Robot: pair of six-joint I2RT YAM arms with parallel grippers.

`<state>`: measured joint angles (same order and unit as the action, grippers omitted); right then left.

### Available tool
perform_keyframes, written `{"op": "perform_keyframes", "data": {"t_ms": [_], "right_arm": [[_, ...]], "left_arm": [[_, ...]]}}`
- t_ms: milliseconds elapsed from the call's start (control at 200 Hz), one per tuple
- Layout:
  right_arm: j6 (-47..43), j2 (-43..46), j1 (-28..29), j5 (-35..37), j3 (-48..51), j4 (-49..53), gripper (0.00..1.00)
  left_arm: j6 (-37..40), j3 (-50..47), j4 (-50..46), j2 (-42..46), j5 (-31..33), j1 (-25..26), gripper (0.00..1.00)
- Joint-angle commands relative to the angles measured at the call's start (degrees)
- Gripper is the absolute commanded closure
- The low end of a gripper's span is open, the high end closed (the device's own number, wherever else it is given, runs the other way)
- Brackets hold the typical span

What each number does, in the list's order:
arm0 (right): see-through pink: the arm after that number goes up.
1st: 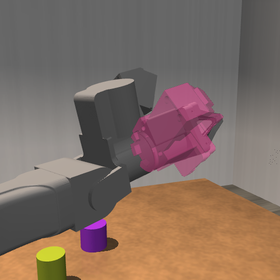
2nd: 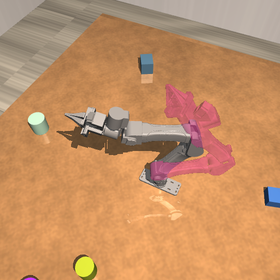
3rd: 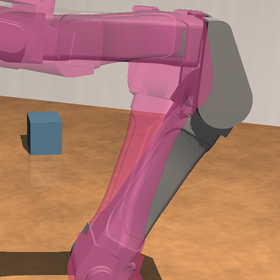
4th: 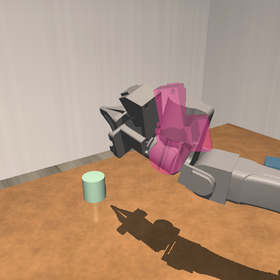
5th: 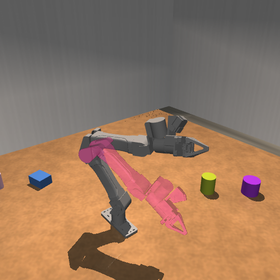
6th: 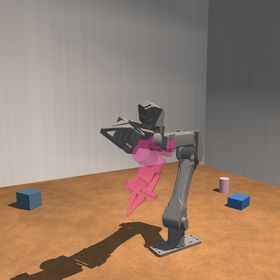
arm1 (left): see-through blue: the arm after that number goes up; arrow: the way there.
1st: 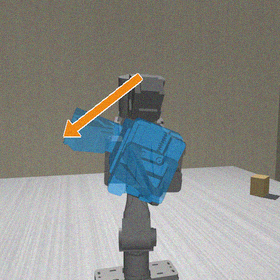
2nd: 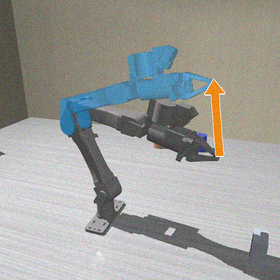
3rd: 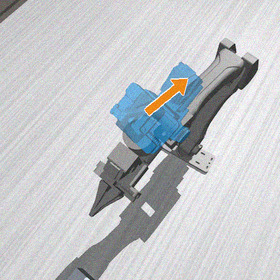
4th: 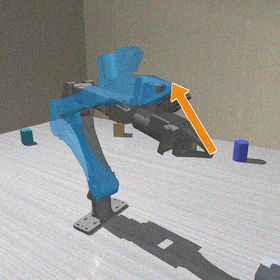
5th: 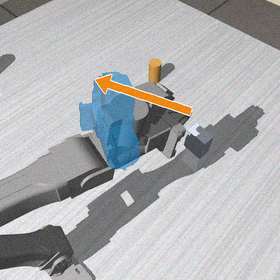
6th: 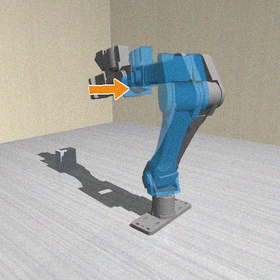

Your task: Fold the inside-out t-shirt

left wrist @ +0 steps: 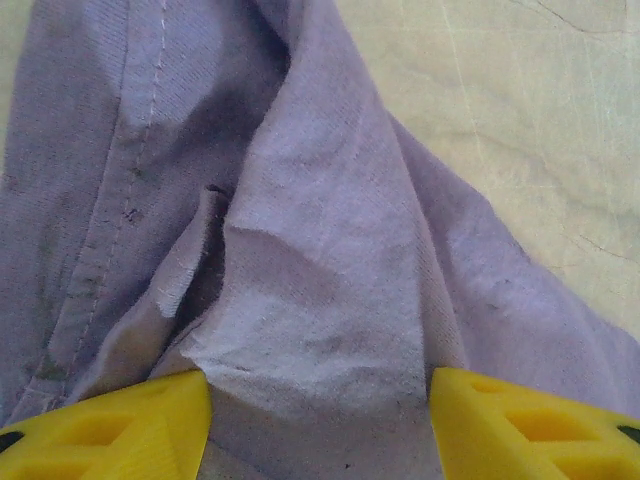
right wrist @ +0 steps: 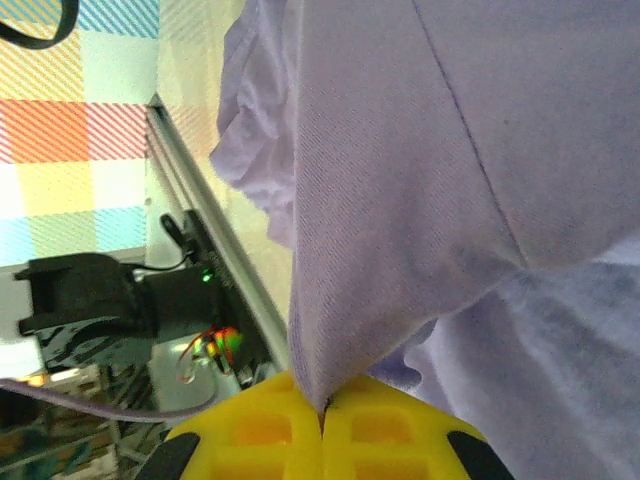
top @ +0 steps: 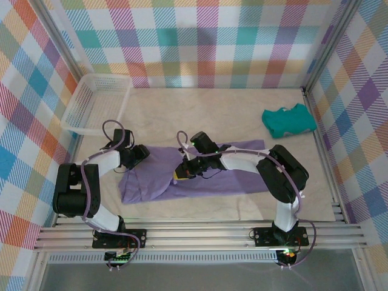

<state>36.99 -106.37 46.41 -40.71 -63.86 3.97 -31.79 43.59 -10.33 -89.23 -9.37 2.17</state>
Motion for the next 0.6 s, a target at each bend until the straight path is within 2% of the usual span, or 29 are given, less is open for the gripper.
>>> {"op": "perform_keyframes", "data": {"t_ms": [0,115,205,295,410,500,595], "right_arm": [[1.2,-1.3,-1.0,-7.4,-2.7,9.3,1.00],[-2.1,-2.9,-1.7,-6.1,-5.5,18.3,0.99],[-4.8,-4.4,-1.9,-2.4,-7.1,24.0,0.92],[-8.3,-5.9,-2.0,4.4,-9.0,29.9,0.83],[-14.1,-4.2,-1.9,16.5,-11.5,36.7,0.77],[-18.3,-0.1,-1.1,19.5,-11.3,34.6,0.73],[-21.1,3.2,0.5,17.5,-9.5,26.7,0.72]], "left_arm": [[2.0,0.8,-1.2,-1.7,3.0,0.1,0.39],[2.4,0.8,-1.4,-1.4,3.9,0.1,0.39],[2.6,1.1,-1.9,-1.3,4.5,0.1,0.40],[2.7,1.6,-2.2,-0.9,4.5,0.1,0.39],[2.8,2.8,-3.1,-0.2,4.3,0.1,0.39],[2.8,4.3,-4.3,1.1,4.1,0.1,0.38],[2.6,5.3,-5.1,3.2,3.9,0.1,0.35]]}}
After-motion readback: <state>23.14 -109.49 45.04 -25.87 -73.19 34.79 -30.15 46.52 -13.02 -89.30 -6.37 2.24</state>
